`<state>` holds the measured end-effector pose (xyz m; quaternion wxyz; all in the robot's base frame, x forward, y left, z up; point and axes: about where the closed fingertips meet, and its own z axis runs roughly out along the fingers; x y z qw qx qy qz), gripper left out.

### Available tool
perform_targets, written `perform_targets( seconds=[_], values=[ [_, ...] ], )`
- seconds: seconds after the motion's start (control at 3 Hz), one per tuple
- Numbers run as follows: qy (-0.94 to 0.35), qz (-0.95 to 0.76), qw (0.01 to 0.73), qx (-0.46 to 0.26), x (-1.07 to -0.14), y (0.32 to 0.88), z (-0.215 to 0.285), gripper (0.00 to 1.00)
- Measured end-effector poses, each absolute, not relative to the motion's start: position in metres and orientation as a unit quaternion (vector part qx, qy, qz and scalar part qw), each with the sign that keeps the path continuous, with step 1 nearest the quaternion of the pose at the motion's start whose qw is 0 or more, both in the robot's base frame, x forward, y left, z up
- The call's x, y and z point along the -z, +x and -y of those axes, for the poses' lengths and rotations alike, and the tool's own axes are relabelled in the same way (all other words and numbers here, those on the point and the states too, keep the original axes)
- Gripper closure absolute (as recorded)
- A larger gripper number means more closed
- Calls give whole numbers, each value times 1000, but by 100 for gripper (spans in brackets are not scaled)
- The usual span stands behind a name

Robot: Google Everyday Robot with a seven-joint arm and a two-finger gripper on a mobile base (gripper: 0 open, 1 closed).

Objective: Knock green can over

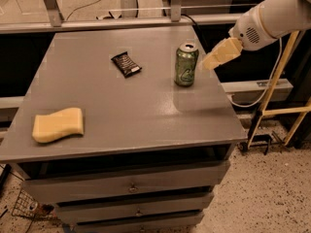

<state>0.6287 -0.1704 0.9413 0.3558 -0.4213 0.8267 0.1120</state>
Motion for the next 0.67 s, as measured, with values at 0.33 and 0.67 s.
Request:
perform_targets(
  seconds=[0.33, 0.67],
  values=[
    [-420, -823, 359, -133, -930, 629, 166, 0],
    [-429, -810, 362, -169, -915, 631, 149, 0]
  ],
)
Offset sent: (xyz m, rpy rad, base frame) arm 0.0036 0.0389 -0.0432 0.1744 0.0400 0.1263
